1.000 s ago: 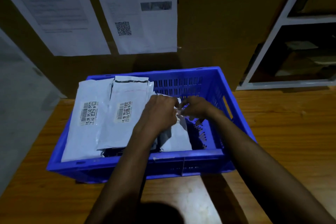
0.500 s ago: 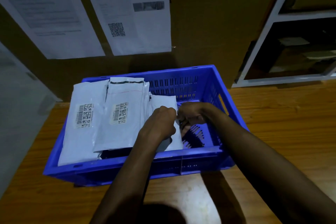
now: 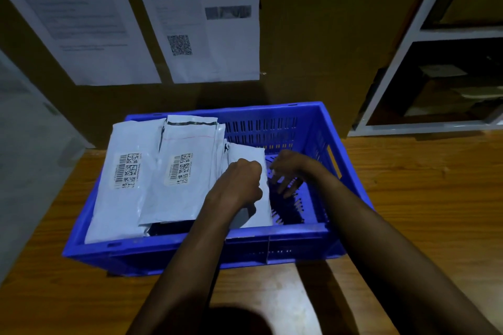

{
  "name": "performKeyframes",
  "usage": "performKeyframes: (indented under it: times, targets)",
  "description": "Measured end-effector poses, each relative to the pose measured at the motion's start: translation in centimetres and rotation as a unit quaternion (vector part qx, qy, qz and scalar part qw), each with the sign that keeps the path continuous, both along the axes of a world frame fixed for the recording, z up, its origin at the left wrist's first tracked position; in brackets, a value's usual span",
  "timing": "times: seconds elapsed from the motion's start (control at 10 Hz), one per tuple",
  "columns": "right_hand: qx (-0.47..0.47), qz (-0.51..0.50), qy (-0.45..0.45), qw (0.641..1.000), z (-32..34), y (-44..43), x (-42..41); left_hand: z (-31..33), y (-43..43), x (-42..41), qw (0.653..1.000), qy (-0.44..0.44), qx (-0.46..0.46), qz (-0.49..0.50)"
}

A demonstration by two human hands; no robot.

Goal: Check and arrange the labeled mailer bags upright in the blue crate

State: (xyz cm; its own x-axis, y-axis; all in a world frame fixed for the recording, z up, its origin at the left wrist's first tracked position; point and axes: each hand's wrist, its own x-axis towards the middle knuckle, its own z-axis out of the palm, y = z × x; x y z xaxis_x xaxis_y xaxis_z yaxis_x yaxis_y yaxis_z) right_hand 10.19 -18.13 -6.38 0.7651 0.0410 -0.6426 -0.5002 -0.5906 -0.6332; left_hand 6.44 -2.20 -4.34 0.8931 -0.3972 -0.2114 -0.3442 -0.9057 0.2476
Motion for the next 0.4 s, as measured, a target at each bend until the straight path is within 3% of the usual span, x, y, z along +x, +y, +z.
performKeyframes:
  times: [0.3,0.4]
  targets:
    - [-0.036,-0.036,-0.048,0.998,0.9,-1.1,-0.2,0.9,-0.6,1.1,0.999,-0.027,-0.04,0.011]
    - [-0.095,-0.034,-0.101,0.99,0.3,-1.4,-0.3,1.1,-1.2,1.3,0.997,-0.039,-0.061,0.015]
